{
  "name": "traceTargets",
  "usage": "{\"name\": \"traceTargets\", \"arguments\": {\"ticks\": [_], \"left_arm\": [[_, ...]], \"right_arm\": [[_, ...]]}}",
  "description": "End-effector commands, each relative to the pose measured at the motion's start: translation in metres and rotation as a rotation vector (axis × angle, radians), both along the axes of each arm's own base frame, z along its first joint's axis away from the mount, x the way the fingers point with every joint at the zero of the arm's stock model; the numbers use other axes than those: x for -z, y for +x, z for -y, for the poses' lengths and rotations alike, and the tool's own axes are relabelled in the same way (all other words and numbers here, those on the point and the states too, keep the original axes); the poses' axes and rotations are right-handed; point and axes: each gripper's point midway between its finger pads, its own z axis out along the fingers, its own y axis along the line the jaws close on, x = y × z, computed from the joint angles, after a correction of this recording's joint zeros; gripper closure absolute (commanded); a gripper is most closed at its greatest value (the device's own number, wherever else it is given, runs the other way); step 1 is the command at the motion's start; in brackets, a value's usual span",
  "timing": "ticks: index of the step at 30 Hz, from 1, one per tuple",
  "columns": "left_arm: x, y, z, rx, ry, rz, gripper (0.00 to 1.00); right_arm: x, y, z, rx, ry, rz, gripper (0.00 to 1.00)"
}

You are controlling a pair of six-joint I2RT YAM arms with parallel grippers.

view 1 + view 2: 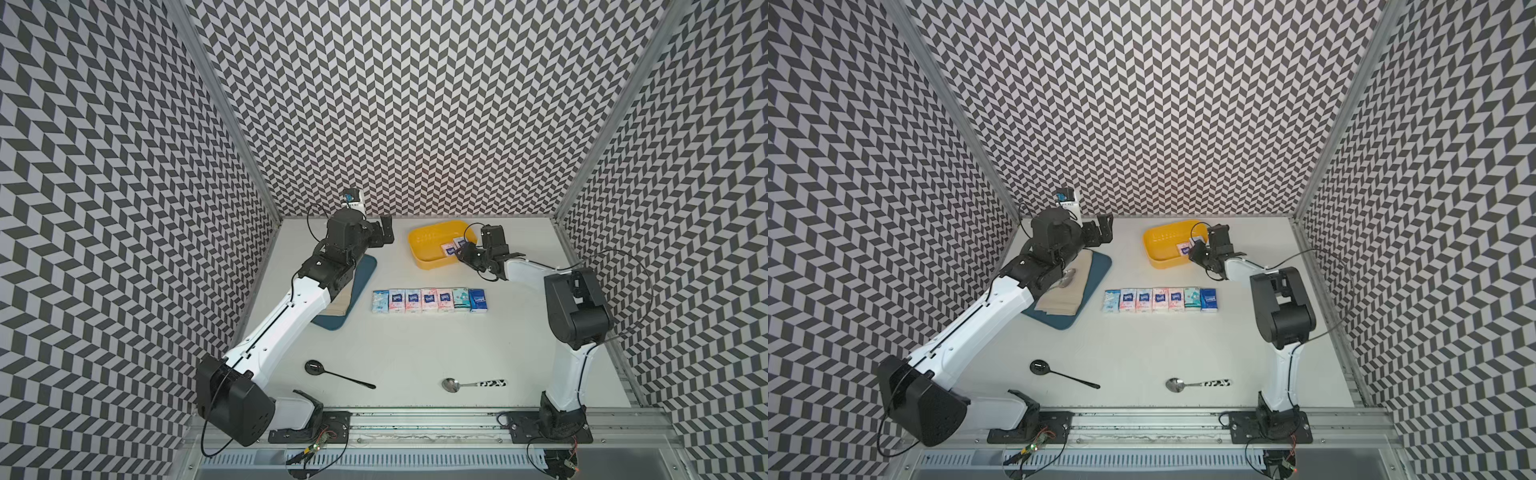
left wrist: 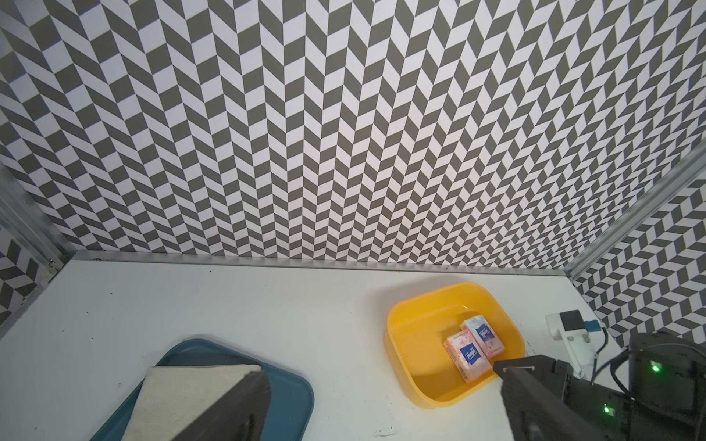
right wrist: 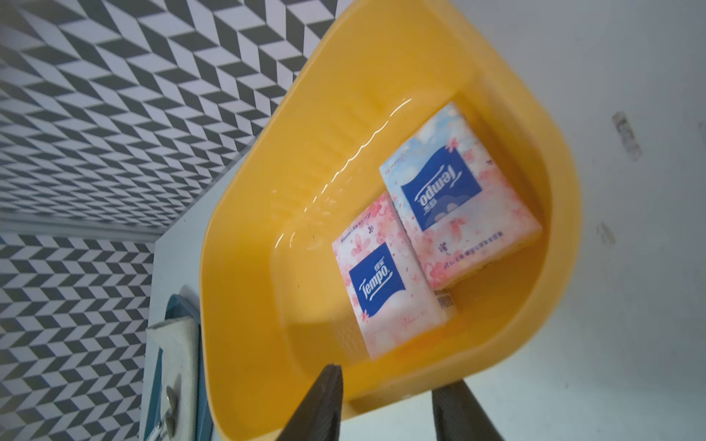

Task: Take the pocket tissues out of the storage box
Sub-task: Adjust the storage box at the center of the board.

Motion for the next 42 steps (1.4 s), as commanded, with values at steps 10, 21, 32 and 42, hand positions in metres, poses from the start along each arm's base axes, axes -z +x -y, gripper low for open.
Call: {"name": "traceTargets", "arguments": {"ticks": [10,21,32,42], "left_arm": [[-0.014,0.007,-0.009,-0.021,-0.012,0.032,0.01],[-0.015,0.006,-0.010,-0.016,-0.025,0.035,0.01],[-0.018,0.001,-0.014,-0.016,-0.023,0.043,0.01],[-0.025,-0.003,-0.025,-0.032,-0.025,0.060,0.01]], "right_arm": [[-0.014,0.035,0.036,0.012,-0.021,0.040,0.82],[-0.042,0.023,0.025,-0.008,0.001,0.089,0.54],[-0.009,0.009,-0.022,-0.064,0.037,0.027,0.47],[0.009,0.017,-0.019,-0.045,0.036,-0.010,0.69]]}}
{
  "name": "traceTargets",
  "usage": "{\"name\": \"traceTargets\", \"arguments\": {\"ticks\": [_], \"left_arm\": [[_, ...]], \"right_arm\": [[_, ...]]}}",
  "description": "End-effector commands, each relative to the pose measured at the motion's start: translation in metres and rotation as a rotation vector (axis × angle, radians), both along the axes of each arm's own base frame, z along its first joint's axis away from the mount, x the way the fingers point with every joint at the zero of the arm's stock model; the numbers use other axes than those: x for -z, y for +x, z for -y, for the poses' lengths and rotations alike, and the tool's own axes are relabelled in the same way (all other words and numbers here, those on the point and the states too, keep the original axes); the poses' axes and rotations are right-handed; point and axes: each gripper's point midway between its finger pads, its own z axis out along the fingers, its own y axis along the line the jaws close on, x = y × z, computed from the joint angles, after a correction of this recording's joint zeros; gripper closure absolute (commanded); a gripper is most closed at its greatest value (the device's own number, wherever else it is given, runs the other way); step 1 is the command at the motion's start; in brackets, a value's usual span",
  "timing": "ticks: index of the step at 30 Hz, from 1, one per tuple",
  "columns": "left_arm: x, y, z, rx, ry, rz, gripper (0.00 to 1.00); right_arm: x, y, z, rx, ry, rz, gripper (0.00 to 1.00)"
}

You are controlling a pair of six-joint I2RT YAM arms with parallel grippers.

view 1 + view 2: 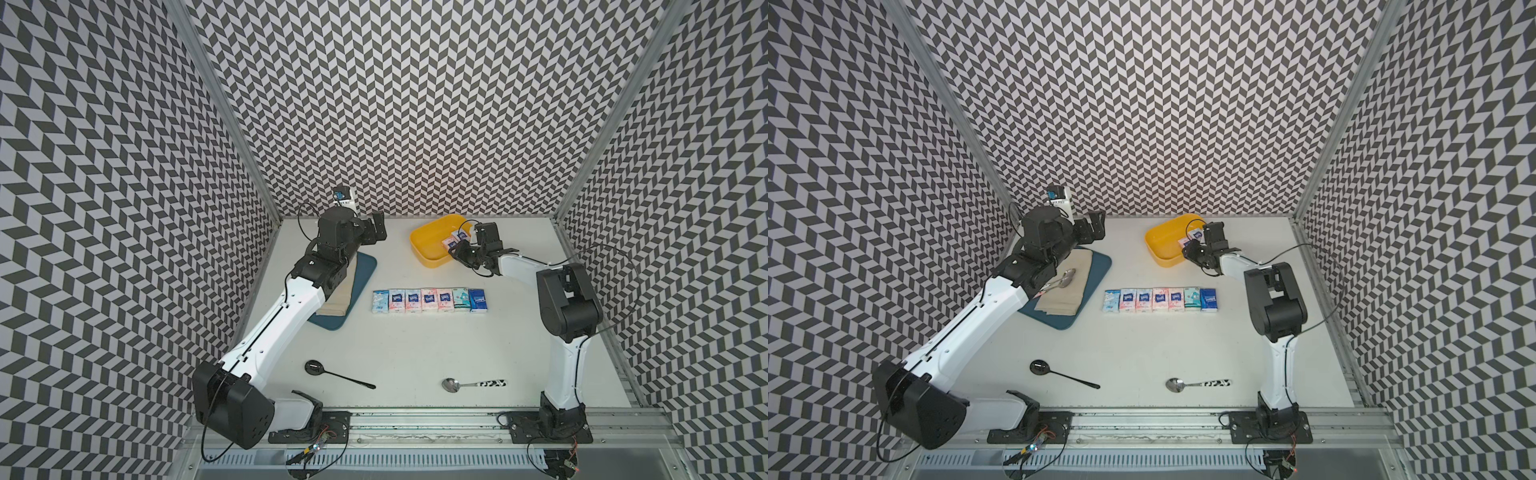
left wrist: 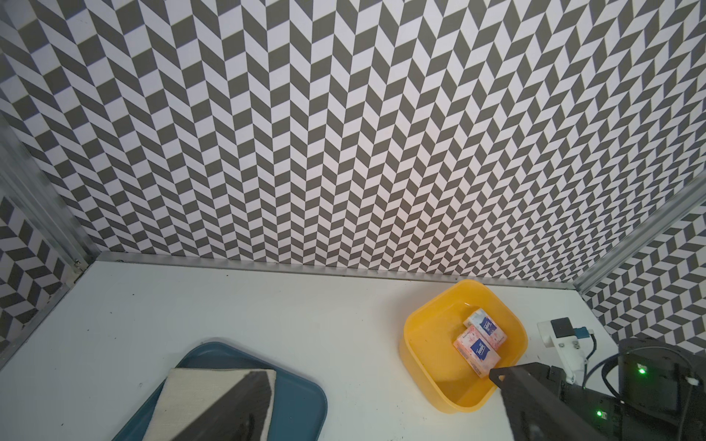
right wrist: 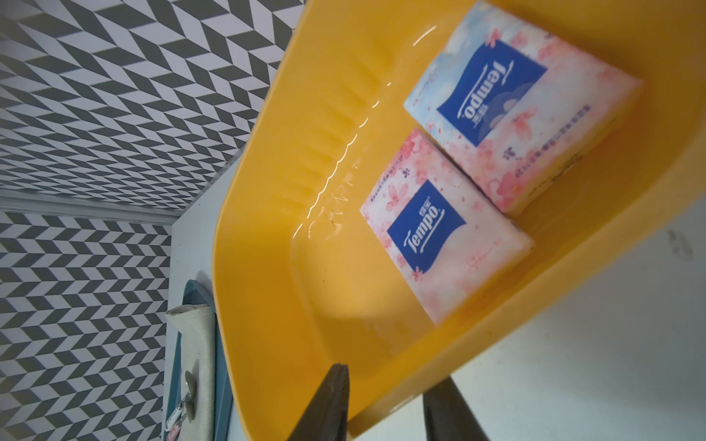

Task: Take the pocket tissues out of the storage box
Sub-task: Adjust the storage box at the center of the board.

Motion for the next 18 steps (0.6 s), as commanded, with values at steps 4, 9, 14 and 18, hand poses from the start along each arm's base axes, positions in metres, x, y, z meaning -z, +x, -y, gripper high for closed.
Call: {"name": "traceTargets", "arguments": {"ticks": [4,9,14,18], "left_arm": [[-0.017,-0.006,-0.006,0.001,-0.009,0.042,0.01],[-0.018,-0.005,-0.008,-0.005,-0.010,0.043,0.01],[-0.016,-0.005,-0.008,-0.006,-0.010,0.039,0.01],[-0.016,-0.004,-0.008,-0.006,-0.010,0.040,0.01]], "right_arm": [[0.005,0.018,0.014,0.019,-0.025,0.011,0.77],[0.001,0.024,0.023,0.005,-0.074,0.024,0.80],[-0.003,0.028,0.036,-0.006,-0.157,0.036,0.82],[-0.008,0.031,0.045,-0.041,-0.225,0.051,0.82]]}}
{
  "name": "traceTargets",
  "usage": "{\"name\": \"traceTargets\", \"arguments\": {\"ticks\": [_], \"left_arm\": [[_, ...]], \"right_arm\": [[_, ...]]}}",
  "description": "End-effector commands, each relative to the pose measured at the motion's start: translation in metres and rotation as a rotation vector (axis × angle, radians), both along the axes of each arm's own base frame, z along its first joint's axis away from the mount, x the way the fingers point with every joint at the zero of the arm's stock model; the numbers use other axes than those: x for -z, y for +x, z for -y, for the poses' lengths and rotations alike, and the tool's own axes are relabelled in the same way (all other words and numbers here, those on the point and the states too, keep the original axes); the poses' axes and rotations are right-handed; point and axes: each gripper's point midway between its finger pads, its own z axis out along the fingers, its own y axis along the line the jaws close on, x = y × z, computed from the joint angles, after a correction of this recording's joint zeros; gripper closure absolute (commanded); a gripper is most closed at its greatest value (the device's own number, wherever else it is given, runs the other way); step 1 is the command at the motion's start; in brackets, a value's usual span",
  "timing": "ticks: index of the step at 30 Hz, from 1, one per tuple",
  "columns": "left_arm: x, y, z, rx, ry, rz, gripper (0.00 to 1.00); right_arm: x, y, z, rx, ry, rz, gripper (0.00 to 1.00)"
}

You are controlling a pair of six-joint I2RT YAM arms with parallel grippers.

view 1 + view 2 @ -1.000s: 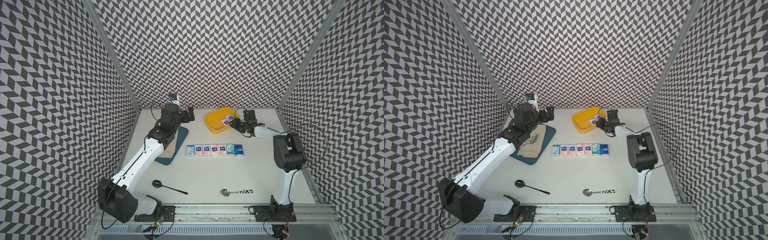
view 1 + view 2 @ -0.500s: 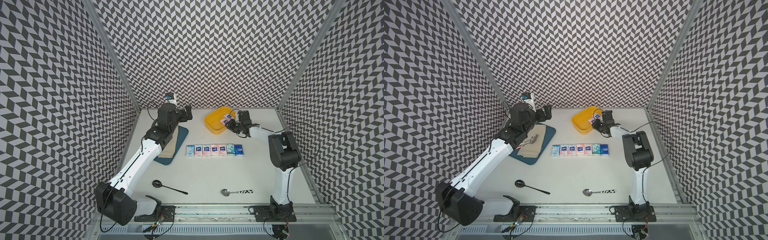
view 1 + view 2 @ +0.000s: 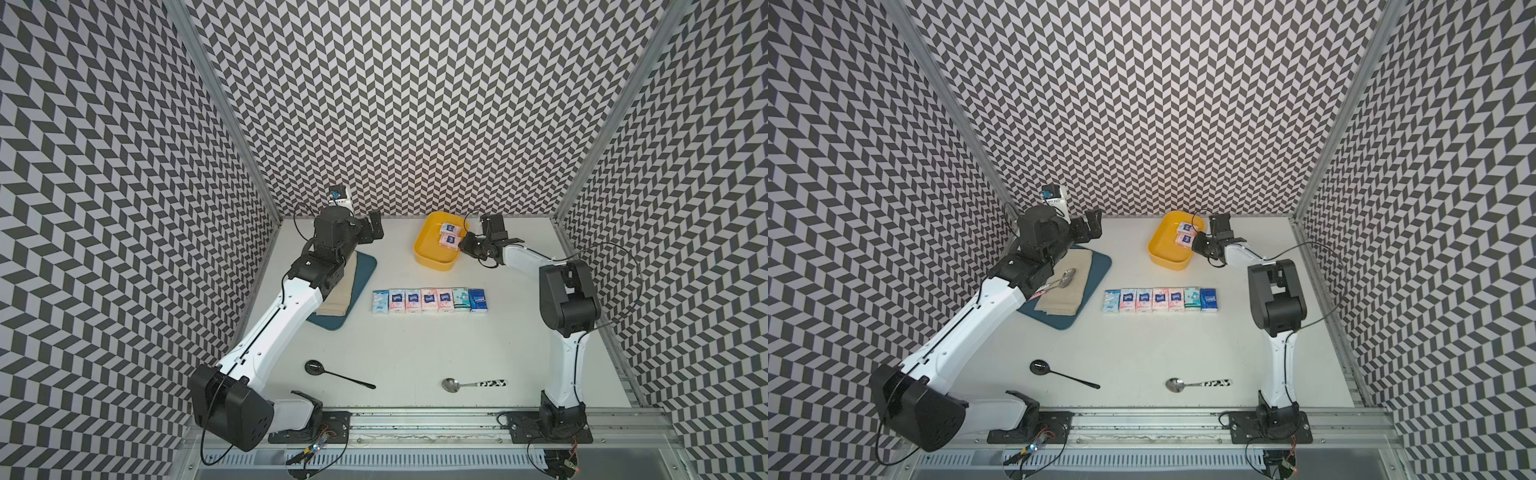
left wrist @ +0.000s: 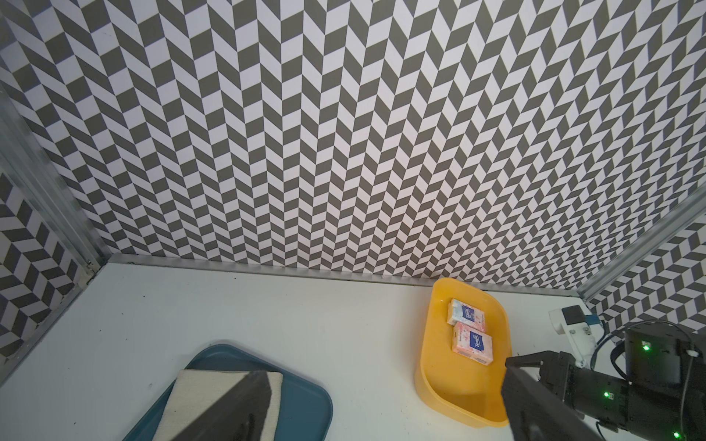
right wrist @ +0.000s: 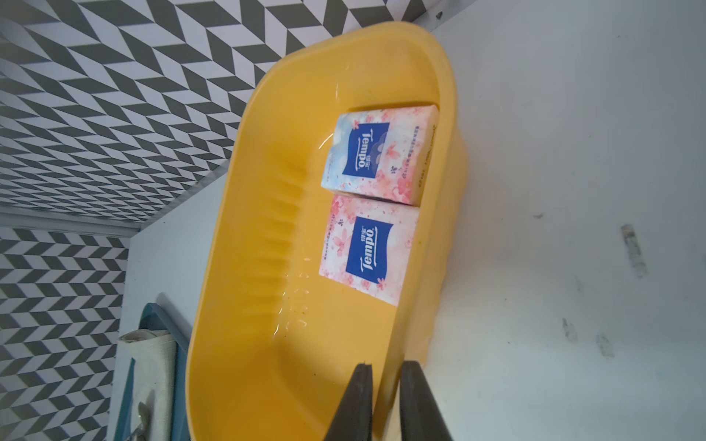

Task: Take the pocket tissues out of the storage box
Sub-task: Adjust the storage box at the center of the board.

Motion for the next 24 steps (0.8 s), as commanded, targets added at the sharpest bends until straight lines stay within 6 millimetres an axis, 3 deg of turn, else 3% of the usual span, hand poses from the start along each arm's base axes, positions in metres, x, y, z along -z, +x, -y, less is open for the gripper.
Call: {"name": "traceTargets", "arguments": {"ticks": [1,12,16,19,21,24], "left_arm": [[-0.014,-0.004,-0.003,0.005,-0.008,0.034,0.01],[-0.014,-0.002,-0.001,0.010,-0.012,0.032,0.01],[-0.012,0.000,0.001,0.014,-0.020,0.029,0.01],[-0.010,0.001,0.002,0.017,-0.023,0.023,0.01],[-0.009,0.002,0.001,0.007,-0.019,0.024,0.01],[-0.006,0.003,0.000,0.005,-0.013,0.021,0.01]], "right_arm": [[-0.001,0.006,0.014,-0.038,-0.110,0.023,0.82],[-0.002,0.006,0.051,-0.028,-0.265,0.006,0.81],[-0.031,0.006,0.054,-0.022,-0.291,0.070,0.74],[-0.065,0.007,0.050,-0.019,-0.339,0.153,0.64],[-0.085,0.009,0.043,-0.031,-0.381,0.202,0.58],[-0.097,0.009,0.028,-0.040,-0.421,0.226,0.54]]}}
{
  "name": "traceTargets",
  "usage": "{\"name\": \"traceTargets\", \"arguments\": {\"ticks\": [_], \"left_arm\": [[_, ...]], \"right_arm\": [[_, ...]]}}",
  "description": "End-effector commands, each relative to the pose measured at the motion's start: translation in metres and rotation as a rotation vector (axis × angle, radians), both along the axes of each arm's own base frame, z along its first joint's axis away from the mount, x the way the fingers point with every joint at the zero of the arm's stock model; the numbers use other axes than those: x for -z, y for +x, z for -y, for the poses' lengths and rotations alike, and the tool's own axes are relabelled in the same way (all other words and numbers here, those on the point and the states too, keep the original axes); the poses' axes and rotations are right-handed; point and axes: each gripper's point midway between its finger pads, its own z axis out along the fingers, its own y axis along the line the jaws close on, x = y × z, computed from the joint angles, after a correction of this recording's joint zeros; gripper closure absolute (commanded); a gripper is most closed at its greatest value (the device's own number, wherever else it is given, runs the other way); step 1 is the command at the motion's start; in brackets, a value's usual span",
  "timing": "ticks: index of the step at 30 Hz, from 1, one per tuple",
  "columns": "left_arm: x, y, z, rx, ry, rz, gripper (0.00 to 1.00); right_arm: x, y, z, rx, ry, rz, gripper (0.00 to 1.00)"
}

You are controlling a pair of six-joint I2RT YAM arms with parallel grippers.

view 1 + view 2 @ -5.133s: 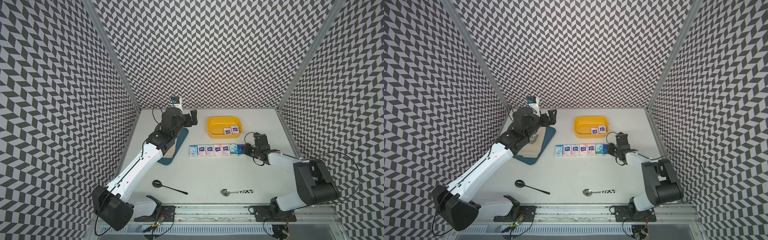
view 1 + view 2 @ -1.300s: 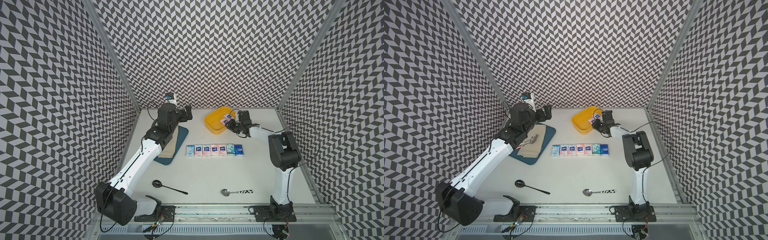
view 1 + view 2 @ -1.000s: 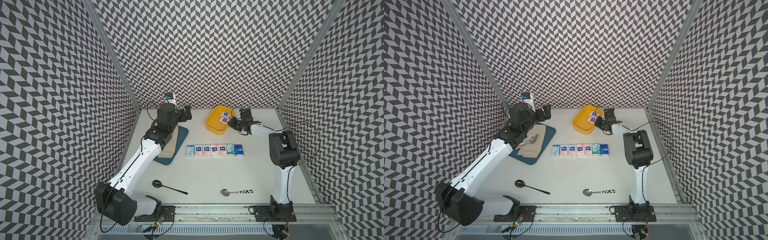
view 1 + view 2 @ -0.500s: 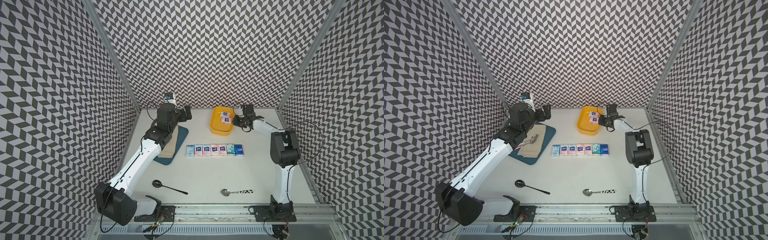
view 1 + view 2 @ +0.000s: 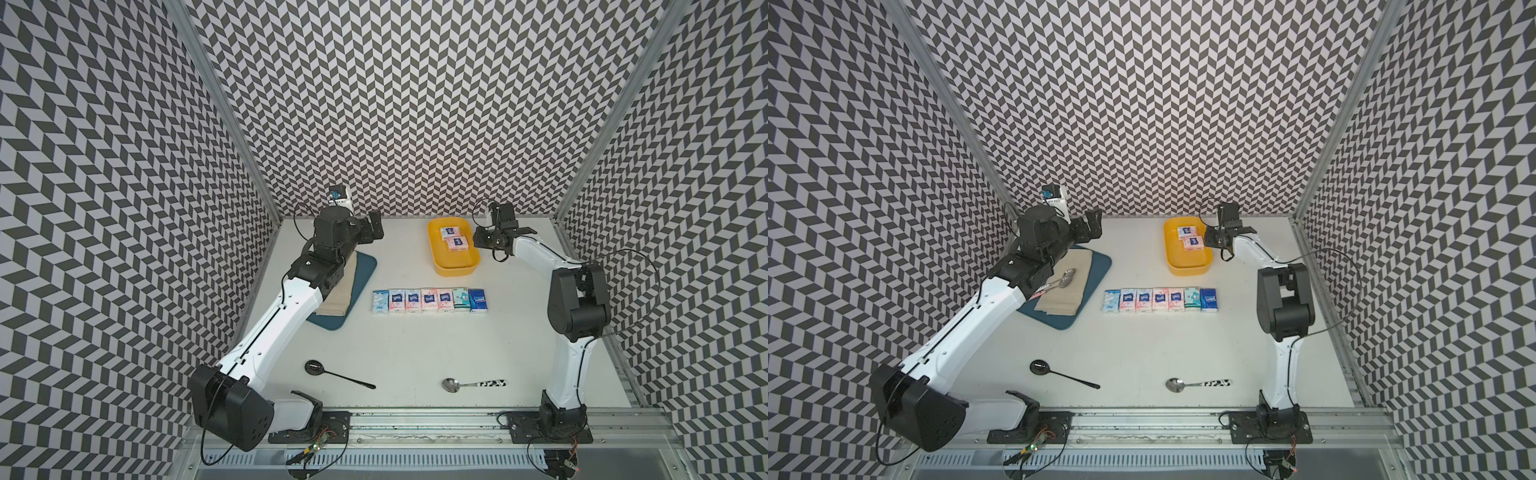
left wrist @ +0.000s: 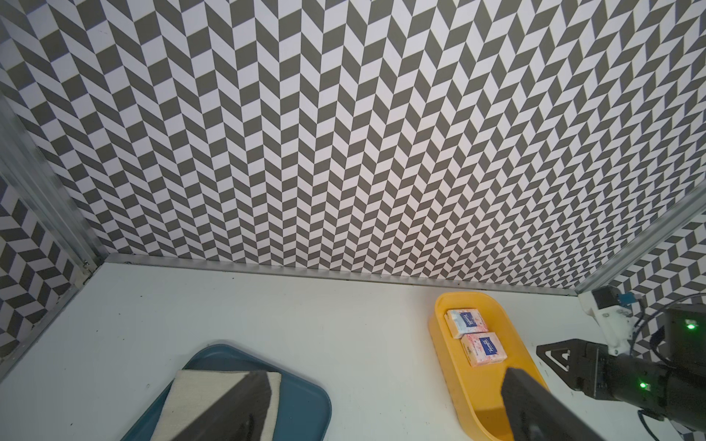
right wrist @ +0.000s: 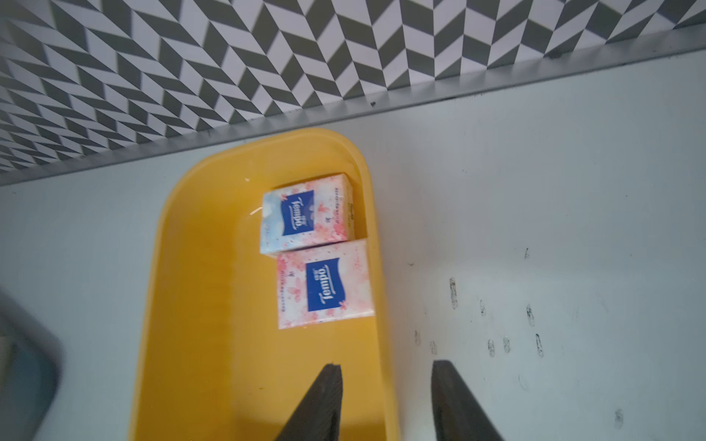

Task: Take the pocket tissues out of the storage box
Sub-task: Adjust the storage box at the center of the board.

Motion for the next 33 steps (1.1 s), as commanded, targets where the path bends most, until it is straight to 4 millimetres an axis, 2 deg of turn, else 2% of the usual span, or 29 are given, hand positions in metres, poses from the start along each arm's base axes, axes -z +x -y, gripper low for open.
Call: {"name": "traceTargets", "arguments": {"ticks": [1,6,9,14,18,27,33], "left_arm": [[-0.005,0.004,-0.001,-0.004,-0.008,0.019,0.01],[-0.004,0.006,0.001,-0.002,-0.013,0.016,0.01],[-0.002,0.007,0.002,-0.001,-0.016,0.012,0.01],[-0.001,0.006,0.003,0.008,-0.022,0.008,0.01],[-0.003,0.005,0.001,0.003,-0.020,0.013,0.01],[-0.007,0.003,0.005,0.025,-0.046,0.024,0.01],[-0.017,0.002,0.007,0.036,-0.046,0.041,0.01]], "right_arm": [[-0.051,0.006,-0.023,-0.029,-0.031,0.118,0.54],[-0.052,0.003,-0.072,-0.060,0.121,0.103,0.51],[-0.037,0.001,-0.091,-0.038,0.260,0.060,0.49],[-0.001,-0.002,-0.099,0.050,0.432,0.001,0.43],[0.026,-0.003,-0.103,0.105,0.500,-0.066,0.42],[0.056,0.000,-0.100,0.261,0.592,-0.119,0.40],[0.064,0.006,-0.094,0.366,0.630,-0.122,0.39]]}}
